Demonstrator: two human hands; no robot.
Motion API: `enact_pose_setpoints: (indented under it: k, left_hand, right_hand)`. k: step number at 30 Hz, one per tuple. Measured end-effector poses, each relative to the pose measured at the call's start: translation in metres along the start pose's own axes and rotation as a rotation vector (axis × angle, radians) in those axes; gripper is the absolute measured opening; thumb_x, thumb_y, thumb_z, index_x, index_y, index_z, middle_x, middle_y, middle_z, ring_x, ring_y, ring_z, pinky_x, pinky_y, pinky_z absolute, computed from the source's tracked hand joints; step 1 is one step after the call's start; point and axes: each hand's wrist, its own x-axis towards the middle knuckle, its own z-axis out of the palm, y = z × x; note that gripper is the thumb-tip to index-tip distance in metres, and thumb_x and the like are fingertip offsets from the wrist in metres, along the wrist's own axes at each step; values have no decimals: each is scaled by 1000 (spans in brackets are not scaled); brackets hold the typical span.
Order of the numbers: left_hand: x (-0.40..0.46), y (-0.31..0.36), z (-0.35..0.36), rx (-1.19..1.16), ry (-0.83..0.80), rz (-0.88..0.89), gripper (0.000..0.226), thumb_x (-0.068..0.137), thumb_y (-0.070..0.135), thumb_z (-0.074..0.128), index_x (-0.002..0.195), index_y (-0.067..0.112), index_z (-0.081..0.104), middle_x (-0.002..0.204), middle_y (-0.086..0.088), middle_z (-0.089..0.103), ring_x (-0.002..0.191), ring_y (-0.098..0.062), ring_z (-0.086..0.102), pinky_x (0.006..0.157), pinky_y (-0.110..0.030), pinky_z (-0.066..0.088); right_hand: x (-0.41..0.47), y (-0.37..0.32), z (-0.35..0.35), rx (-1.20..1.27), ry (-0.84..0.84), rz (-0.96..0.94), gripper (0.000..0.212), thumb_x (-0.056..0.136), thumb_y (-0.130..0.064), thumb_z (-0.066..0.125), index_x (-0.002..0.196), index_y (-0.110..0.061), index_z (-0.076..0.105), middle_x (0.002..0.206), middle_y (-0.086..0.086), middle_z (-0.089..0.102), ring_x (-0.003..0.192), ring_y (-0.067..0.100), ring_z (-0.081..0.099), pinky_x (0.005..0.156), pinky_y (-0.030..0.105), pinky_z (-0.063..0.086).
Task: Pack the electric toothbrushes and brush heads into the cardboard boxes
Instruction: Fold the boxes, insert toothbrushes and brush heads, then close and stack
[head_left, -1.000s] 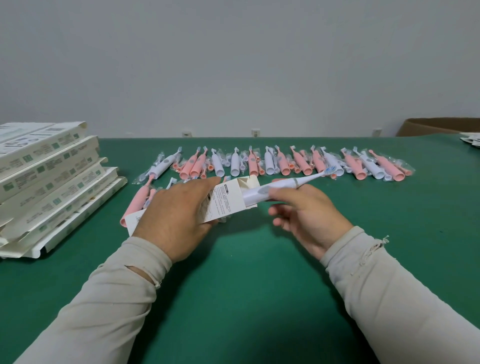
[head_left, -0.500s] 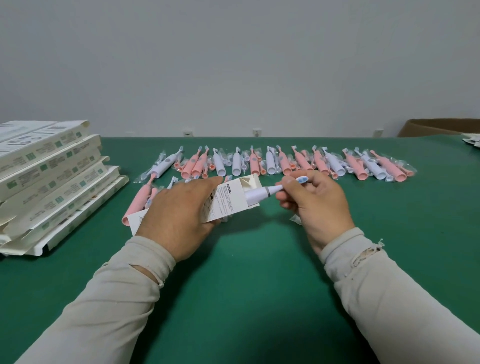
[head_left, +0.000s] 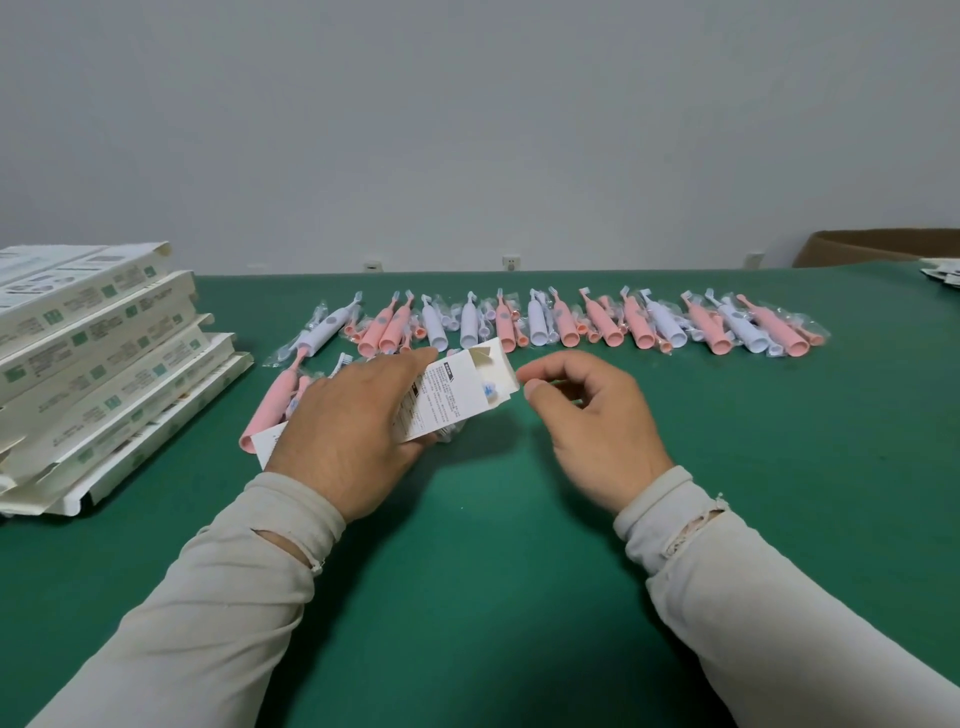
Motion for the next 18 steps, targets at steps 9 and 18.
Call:
enact_pose_setpoints:
  k: [9, 18]
  left_hand:
    - [-2, 12, -3, -19, -14, 107, 72, 81, 37, 75, 145, 31, 43, 126, 7, 63, 111, -22, 59, 88, -45, 50]
    - [1, -13, -9, 29, -19, -124, 65, 72, 49, 74, 132, 34, 54, 123, 10, 63, 110, -19, 54, 86, -39, 46]
  right_hand:
    - [-12, -5, 14, 55, -217, -65, 49, 79, -37, 75, 122, -49, 54, 120, -16, 65, 104, 11, 66, 93, 34, 54]
    - [1, 6, 5, 435, -54, 109, 45, 85, -3, 76, 114, -34, 59, 116, 0, 68, 92, 19, 75, 70, 33, 62]
